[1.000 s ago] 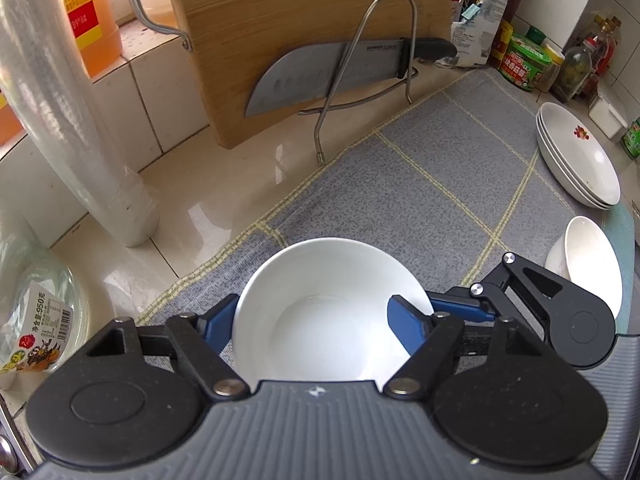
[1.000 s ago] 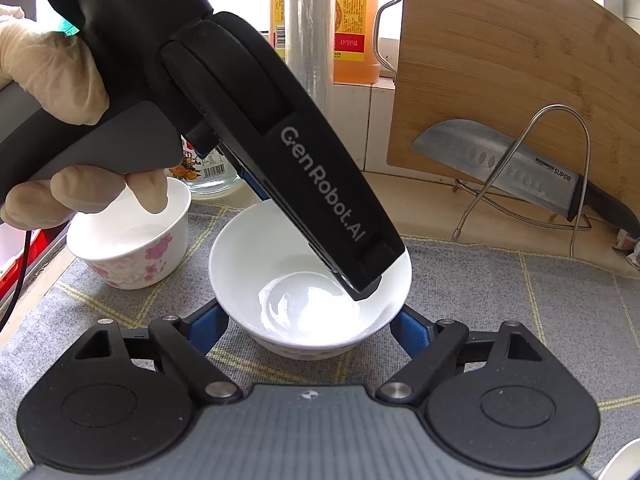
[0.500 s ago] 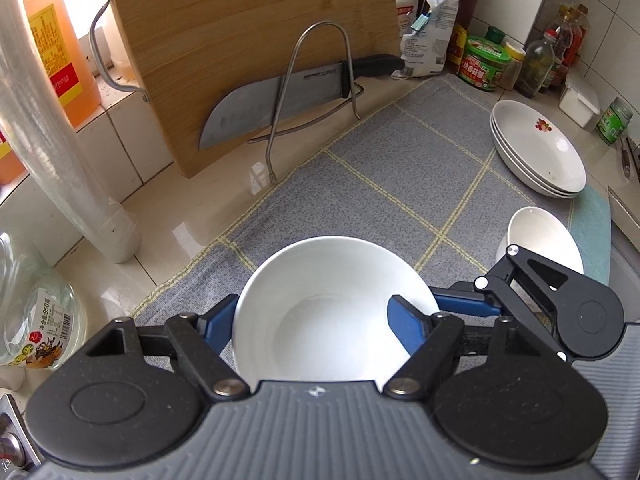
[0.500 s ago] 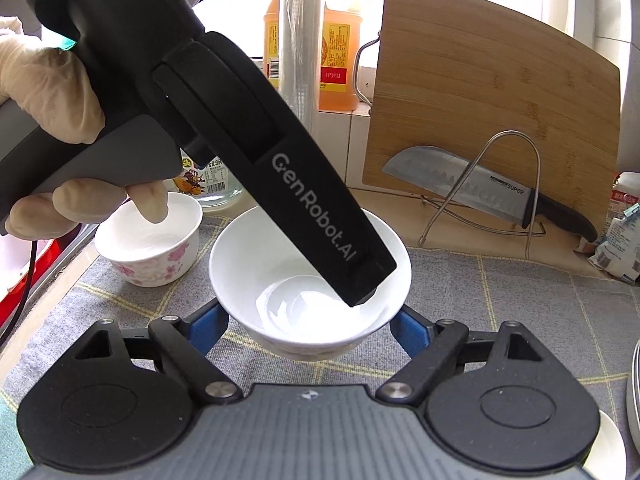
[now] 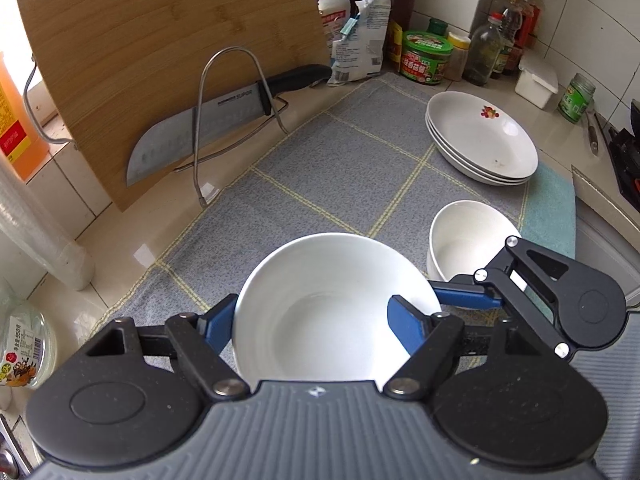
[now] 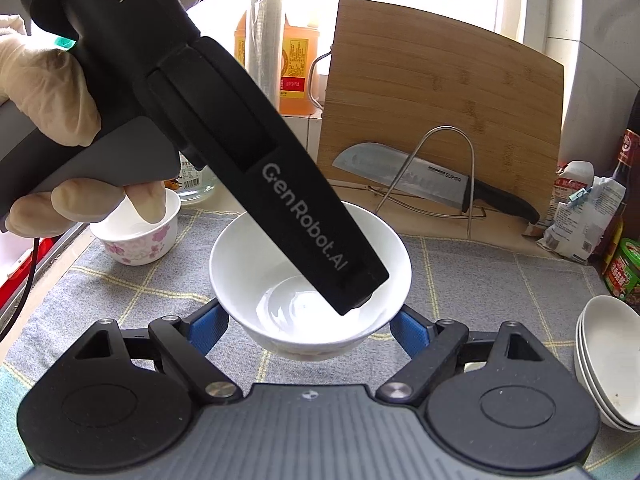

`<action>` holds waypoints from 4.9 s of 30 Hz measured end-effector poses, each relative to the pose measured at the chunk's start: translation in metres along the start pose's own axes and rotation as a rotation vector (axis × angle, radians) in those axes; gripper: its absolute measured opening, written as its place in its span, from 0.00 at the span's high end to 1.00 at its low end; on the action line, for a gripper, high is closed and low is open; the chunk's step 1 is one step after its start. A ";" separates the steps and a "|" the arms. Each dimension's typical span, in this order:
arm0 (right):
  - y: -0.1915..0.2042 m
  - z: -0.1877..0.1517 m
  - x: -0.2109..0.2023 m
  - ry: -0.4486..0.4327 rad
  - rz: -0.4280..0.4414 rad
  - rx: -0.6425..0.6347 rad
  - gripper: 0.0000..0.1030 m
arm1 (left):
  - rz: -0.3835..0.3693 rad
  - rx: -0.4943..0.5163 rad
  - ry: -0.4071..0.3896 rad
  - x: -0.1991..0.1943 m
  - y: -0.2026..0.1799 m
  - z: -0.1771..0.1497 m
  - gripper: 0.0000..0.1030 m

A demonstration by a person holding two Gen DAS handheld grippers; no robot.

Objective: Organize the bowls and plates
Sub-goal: 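Lift the pink-flowered bowl with both grippers and carry it over the white bowl, then lower the pink-flowered bowl into the white bowl and open both grippers, then move both grippers to the pink-flowered bowl beside the sink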

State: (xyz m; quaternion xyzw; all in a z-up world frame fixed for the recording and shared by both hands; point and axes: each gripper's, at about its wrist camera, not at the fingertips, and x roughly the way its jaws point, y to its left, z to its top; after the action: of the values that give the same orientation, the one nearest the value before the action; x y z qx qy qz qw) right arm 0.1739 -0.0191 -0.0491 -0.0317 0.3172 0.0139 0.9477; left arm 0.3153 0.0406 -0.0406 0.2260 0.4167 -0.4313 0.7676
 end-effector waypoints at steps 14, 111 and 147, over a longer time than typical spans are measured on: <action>-0.052 -0.020 -0.043 -0.001 -0.150 0.075 0.12 | -0.080 0.143 -0.027 0.018 -0.069 0.038 0.24; -0.093 -0.056 -0.051 0.045 -0.156 0.139 0.00 | -0.165 0.095 -0.075 0.056 -0.093 0.030 0.17; 0.067 -0.030 -0.003 0.079 0.138 -0.125 0.00 | 0.374 -0.452 -0.230 -0.076 0.031 -0.203 0.07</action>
State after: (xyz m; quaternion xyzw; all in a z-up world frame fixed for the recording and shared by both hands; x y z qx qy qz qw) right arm 0.1497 0.0461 -0.0747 -0.0695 0.3542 0.0975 0.9275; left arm 0.2299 0.2361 -0.0894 0.0722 0.3636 -0.2018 0.9066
